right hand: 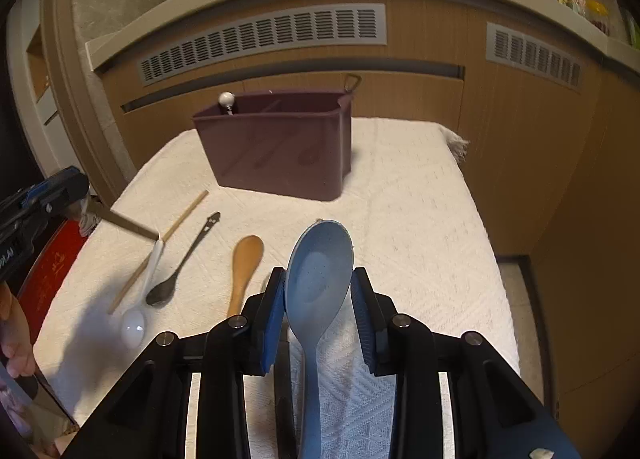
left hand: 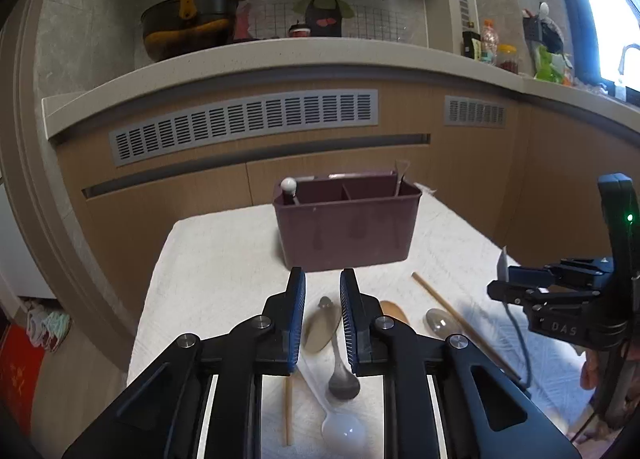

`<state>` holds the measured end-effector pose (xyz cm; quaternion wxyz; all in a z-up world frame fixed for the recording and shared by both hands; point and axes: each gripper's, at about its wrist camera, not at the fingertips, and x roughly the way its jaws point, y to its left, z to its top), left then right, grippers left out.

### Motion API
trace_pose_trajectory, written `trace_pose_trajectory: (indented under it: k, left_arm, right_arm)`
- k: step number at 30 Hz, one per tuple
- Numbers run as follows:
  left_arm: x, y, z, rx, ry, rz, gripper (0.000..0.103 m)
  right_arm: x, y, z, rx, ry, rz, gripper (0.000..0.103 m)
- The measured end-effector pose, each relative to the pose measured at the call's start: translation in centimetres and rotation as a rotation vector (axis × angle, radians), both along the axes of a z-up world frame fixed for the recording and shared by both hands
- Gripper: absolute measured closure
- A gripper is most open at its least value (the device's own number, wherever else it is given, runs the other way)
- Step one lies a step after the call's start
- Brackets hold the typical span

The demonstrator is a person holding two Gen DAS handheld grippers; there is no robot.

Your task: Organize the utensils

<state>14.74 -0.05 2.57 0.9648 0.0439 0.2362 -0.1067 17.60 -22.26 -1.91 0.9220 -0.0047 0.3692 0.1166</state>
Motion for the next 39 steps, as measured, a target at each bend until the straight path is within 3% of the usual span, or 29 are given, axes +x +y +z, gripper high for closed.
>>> trace_pose_trajectory:
  k: [3, 5, 11, 12, 14, 15, 18, 20, 22, 25, 27, 30, 31, 32, 39]
  left_arm:
    - [-0.5, 0.0, 0.7, -0.008, -0.003, -0.01, 0.086]
    - [-0.2, 0.2, 0.5, -0.01, 0.007, -0.007, 0.086]
    - [0.8, 3.4, -1.0, -0.097, 0.152, 0.037, 0.084]
    - [1.0, 4.0, -1.6, -0.111, 0.189, 0.04, 0.082]
    - [1.0, 4.8, -2.9, -0.121, 0.252, 0.046, 0.061]
    - [0.9, 5.0, -3.5, -0.121, 0.27, 0.047, 0.057]
    - [-0.2, 5.0, -5.1, -0.072, 0.298, 0.05, 0.053]
    - [-0.7, 4.8, -5.9, -0.048, 0.307, 0.051, 0.049]
    - [-1.0, 4.8, -6.5, -0.044, 0.316, 0.05, 0.045]
    - [-1.1, 4.6, -6.9, -0.049, 0.325, 0.036, 0.04]
    - [-0.9, 4.2, -7.1, -0.044, 0.334, 0.029, 0.038]
    - [-0.7, 3.5, -7.2, -0.045, 0.349, 0.01, 0.037]
    - [-0.7, 3.1, -7.2, -0.049, 0.355, -0.002, 0.037]
    - [-0.6, 2.6, -7.2, -0.052, 0.362, -0.015, 0.037]
    - [1.7, -4.0, -6.6, -0.041, 0.417, -0.149, 0.037]
  right_arm:
    - [-0.5, 0.3, 0.7, 0.01, -0.022, 0.028, 0.076]
    - [-0.7, 0.5, 1.0, 0.015, -0.033, 0.044, 0.096]
    - [-0.5, 0.5, 0.5, -0.003, -0.012, 0.046, 0.096]
    - [-0.3, 0.3, 0.3, 0.005, 0.0, 0.046, 0.096]
    - [0.1, 0.1, -0.3, 0.01, 0.023, 0.044, 0.096]
    - [0.2, 0.1, -0.6, 0.003, 0.034, 0.042, 0.096]
    - [0.4, -0.2, -1.7, -0.034, 0.071, 0.017, 0.087]
    - [0.7, -0.8, -2.7, -0.04, 0.107, -0.02, 0.071]
    - [1.3, -1.5, -3.7, -0.016, 0.154, -0.062, 0.067]
    - [2.5, -2.2, -4.8, -0.001, 0.195, -0.132, 0.067]
    - [3.5, -2.0, -5.4, -0.046, 0.202, -0.161, 0.065]
    - [4.9, -1.6, -6.0, -0.073, 0.212, -0.152, 0.063]
    - [5.1, -1.6, -5.9, -0.076, 0.2, -0.153, 0.064]
    - [5.3, -1.5, -5.9, -0.08, 0.203, -0.144, 0.072]
    - [2.9, -1.8, -3.5, -0.087, 0.102, -0.099, 0.072]
